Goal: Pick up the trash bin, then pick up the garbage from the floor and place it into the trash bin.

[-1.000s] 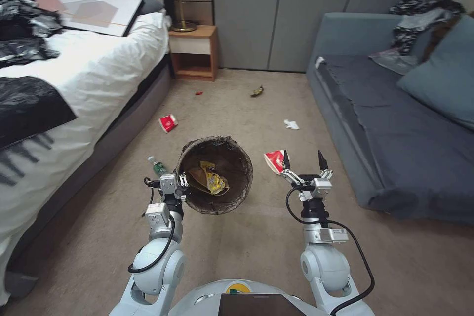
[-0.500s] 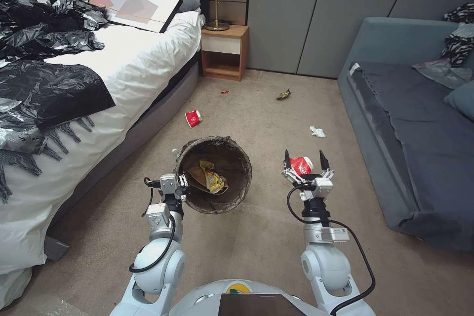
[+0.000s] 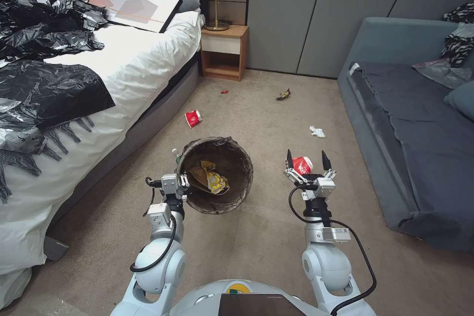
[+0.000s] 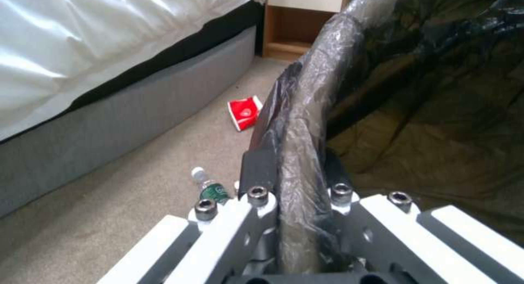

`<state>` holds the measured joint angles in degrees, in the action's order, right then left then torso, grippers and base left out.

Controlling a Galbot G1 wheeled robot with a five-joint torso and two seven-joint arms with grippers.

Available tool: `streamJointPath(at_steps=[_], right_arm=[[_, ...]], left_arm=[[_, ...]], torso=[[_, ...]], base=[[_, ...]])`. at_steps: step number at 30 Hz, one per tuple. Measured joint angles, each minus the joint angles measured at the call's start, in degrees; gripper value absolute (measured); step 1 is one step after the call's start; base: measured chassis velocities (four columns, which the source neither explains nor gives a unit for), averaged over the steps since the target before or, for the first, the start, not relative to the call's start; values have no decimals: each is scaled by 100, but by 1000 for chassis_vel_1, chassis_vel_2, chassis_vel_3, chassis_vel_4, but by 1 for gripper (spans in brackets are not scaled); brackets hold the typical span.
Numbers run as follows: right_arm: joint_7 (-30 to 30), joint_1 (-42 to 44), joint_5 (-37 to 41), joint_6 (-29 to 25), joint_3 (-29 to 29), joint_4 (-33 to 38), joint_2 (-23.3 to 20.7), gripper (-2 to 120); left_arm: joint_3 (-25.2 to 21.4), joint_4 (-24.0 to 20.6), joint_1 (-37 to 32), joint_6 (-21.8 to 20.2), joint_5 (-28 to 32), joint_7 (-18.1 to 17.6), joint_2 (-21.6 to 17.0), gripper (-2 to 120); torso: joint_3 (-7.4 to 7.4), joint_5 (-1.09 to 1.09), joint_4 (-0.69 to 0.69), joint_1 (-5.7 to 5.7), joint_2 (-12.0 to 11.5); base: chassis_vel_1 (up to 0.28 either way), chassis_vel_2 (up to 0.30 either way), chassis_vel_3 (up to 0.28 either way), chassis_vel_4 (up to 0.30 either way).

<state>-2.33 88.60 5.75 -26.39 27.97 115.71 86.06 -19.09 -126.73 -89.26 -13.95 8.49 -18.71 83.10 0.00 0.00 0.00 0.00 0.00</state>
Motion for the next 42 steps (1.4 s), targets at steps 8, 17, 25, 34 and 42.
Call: streamJointPath(at_steps=[8, 17, 25, 34, 42], right_arm=[[-2, -18, 2, 1, 1, -7, 2, 100], [-2, -17, 2, 2, 6, -3, 0, 100], [-3, -10, 6, 2, 14, 6, -4, 100], [4, -9, 11, 3, 16, 19, -4, 100], [52, -45, -8, -98, 18, -34, 8, 100]], left_arm=[[4, 5, -8, 0, 0, 1, -6, 3], [10, 5, -10, -2, 0, 0, -10, 3], [14, 2, -13, -6, -2, -4, -13, 3], [18, -5, -14, -12, -6, -6, -15, 3], [-6, -11, -10, -13, -7, -10, -12, 3]], torso=[[0, 0, 0, 0, 0], [0, 0, 1, 0, 0], [0, 1, 0, 0, 0], [0, -1, 1, 0, 0], [2, 0, 2, 2, 0]], base=[[-16, 27, 21, -19], [-163, 162, 170, -166], [-201, 205, 203, -200], [-168, 200, 180, -192], [7, 0, -5, 3]])
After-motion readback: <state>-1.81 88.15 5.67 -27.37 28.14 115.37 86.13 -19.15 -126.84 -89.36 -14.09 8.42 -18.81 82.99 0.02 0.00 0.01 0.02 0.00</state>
